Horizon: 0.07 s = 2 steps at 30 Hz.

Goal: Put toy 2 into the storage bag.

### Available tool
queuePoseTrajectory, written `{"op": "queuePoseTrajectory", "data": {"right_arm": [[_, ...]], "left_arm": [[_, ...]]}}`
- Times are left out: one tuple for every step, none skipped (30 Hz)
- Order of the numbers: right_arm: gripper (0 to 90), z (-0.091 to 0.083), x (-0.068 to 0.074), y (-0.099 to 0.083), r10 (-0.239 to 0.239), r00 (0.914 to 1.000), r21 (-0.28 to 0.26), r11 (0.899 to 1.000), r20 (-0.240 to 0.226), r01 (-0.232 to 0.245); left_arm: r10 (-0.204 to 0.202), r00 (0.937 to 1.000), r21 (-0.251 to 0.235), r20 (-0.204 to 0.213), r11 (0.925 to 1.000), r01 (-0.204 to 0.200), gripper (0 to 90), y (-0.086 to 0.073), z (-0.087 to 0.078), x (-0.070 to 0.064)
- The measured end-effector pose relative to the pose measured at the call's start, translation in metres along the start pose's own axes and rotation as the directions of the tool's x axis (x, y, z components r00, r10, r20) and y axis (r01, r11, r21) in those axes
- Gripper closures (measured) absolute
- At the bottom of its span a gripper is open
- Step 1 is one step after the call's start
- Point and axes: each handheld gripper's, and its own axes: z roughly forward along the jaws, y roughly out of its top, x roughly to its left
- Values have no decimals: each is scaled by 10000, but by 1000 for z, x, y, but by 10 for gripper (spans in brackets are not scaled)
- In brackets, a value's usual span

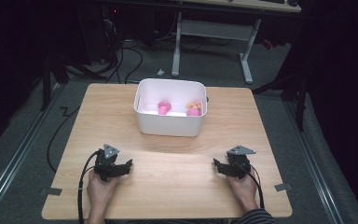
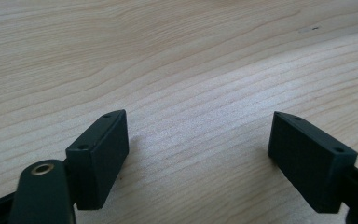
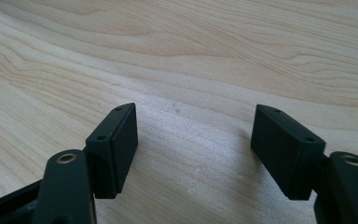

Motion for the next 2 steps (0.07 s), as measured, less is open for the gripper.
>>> {"op": "queuePoseTrajectory", "data": {"right_arm": [[303,0,0,0,-23,10000,-15,10000,11,23],[296,0,-1,0,-9,10000,-1,10000,39,9]], "left_arm": [[-4,10000,-4,-2,10000,4,205,0,0,0],[-1,10000,-2,-3,10000,1,205,0,0,0]]}}
